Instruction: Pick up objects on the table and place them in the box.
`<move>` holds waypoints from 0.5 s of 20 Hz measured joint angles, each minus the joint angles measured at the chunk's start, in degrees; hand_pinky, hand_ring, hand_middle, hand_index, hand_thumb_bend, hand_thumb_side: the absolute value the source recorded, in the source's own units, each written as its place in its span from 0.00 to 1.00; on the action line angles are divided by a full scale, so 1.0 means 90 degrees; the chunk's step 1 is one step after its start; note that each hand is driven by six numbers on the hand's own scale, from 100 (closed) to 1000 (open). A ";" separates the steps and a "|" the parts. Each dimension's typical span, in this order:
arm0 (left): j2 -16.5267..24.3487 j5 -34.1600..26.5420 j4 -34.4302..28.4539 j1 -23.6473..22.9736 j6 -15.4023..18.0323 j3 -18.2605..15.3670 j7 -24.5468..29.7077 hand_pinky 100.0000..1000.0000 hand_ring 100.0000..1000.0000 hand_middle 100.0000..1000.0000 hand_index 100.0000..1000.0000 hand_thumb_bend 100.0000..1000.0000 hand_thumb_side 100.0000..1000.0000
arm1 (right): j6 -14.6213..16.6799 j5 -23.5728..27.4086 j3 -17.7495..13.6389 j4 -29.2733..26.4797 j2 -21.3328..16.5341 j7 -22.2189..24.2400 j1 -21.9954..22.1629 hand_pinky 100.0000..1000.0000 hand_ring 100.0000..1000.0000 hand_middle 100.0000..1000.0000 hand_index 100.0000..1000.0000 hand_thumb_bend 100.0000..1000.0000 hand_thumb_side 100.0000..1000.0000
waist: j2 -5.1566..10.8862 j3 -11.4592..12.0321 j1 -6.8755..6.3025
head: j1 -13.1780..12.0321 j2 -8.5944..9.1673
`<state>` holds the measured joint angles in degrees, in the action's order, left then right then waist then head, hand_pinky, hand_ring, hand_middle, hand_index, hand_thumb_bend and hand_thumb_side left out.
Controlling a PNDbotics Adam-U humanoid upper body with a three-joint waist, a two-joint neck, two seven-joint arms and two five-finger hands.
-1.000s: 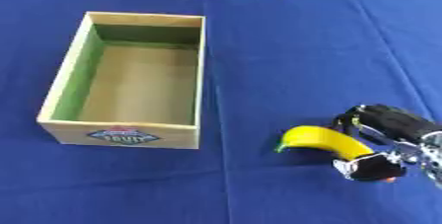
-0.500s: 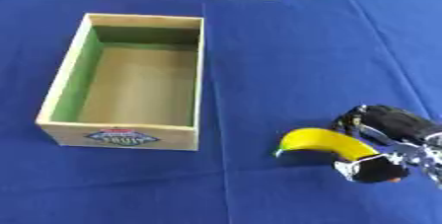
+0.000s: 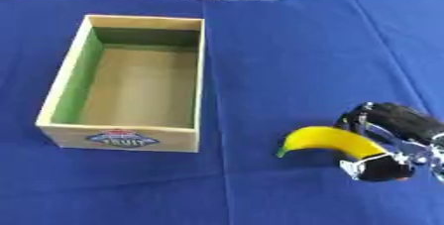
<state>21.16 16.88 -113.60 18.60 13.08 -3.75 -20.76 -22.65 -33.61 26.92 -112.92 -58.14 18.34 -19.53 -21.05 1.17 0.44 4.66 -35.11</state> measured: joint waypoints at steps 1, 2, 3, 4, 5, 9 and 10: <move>0.0000 0.0000 0.0000 0.0000 0.0000 0.0000 0.0001 0.50 0.69 0.75 0.88 0.00 1.00 | -0.0005 0.0013 -0.0016 -0.0019 -0.0017 -0.0030 0.0014 0.64 0.71 0.37 0.60 0.00 0.33 | 0.0000 -0.0002 -0.0001 | 0.0000 0.0001; 0.0000 0.0000 0.0000 0.0000 -0.0001 0.0000 0.0002 0.50 0.69 0.75 0.88 0.00 1.00 | -0.0009 0.0029 -0.0027 -0.0033 -0.0024 -0.0055 0.0025 0.64 0.71 0.37 0.60 0.00 0.33 | 0.0000 -0.0004 -0.0001 | 0.0000 0.0002; 0.0000 0.0000 0.0000 0.0000 -0.0002 0.0000 0.0003 0.50 0.69 0.75 0.88 0.00 1.00 | -0.0009 0.0046 -0.0047 -0.0050 -0.0033 -0.0086 0.0040 0.64 0.70 0.37 0.59 0.00 0.33 | 0.0000 -0.0004 -0.0003 | 0.0000 0.0004; 0.0000 0.0000 0.0000 0.0000 -0.0003 0.0000 0.0005 0.50 0.69 0.75 0.88 0.00 1.00 | -0.0007 0.0054 -0.0056 -0.0061 -0.0050 -0.0116 0.0041 0.63 0.70 0.36 0.59 0.00 0.33 | 0.0001 -0.0004 -0.0007 | 0.0000 0.0012; 0.0000 -0.0001 0.0000 0.0000 -0.0007 0.0000 0.0009 0.50 0.69 0.75 0.88 0.00 1.00 | 0.0000 0.0071 -0.0068 -0.0062 -0.0069 -0.0150 0.0041 0.63 0.70 0.36 0.58 0.00 0.33 | 0.0001 -0.0004 -0.0012 | 0.0000 0.0019; 0.0000 -0.0003 0.0000 0.0000 -0.0013 0.0000 0.0017 0.50 0.69 0.75 0.88 0.00 1.00 | 0.0054 0.0148 -0.0135 -0.0063 -0.0089 -0.0302 0.0041 0.63 0.69 0.35 0.58 0.00 0.33 | 0.0001 -0.0006 -0.0034 | -0.0002 0.0048; 0.0000 -0.0004 0.0000 0.0000 -0.0013 0.0000 0.0018 0.50 0.69 0.75 0.88 0.00 1.00 | 0.0071 0.0168 -0.0146 -0.0063 -0.0102 -0.0343 0.0041 0.63 0.69 0.35 0.58 0.00 0.34 | 0.0001 -0.0006 -0.0036 | -0.0002 0.0051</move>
<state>21.16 16.84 -113.60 18.60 12.96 -3.75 -20.60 -22.01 -32.10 25.60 -113.49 -59.06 15.25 -19.16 -21.03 1.11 0.12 4.64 -34.65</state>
